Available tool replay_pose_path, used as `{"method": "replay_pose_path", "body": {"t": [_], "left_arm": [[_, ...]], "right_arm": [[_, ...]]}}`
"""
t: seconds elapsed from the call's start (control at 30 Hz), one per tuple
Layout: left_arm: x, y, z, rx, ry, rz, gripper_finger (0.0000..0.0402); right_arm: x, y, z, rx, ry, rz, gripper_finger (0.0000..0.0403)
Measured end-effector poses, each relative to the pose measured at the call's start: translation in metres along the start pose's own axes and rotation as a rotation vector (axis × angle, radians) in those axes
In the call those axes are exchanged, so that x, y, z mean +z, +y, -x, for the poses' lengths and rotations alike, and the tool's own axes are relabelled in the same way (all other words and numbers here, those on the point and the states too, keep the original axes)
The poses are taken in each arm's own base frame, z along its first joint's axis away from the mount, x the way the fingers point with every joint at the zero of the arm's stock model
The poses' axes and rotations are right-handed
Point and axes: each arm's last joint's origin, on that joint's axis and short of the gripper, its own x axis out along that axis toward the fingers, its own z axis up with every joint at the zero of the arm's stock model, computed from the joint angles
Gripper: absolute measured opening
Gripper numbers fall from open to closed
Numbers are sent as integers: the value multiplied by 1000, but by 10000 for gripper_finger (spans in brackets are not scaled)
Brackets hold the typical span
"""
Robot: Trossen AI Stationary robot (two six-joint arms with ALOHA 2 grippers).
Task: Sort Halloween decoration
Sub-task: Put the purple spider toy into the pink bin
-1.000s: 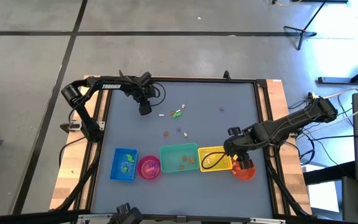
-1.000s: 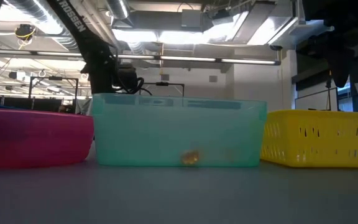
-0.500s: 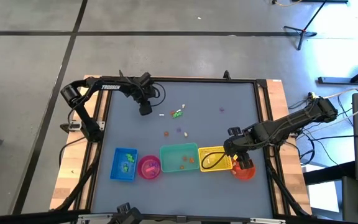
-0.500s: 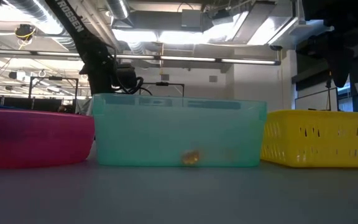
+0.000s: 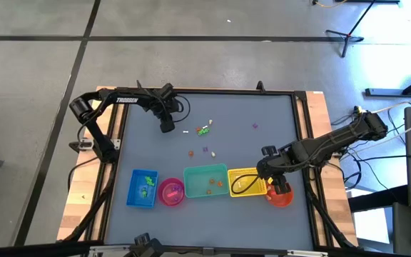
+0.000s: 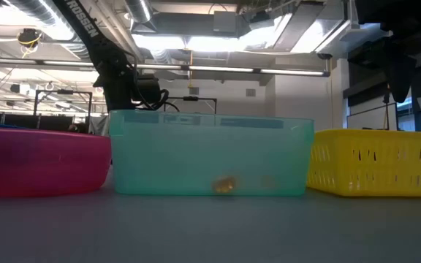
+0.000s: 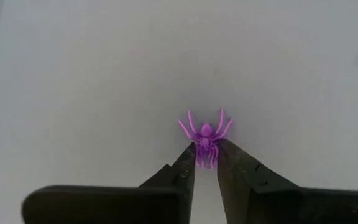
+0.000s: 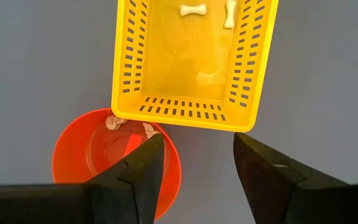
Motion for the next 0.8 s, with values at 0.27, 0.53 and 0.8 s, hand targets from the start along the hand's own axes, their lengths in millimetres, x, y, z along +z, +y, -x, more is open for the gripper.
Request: {"method": "replay_pose_path", "body": {"t": [0.27,0.53,0.8], "left_arm": [[0,0,0,5,-1,0,25],[0,-1,-1,-52,-20,26,24],[1,-2,-1,-83,-27,73,24]], "right_arm": [[0,0,0,0,0,0,191],[0,0,0,0,0,0,191],[0,0,0,0,0,0,191]]}}
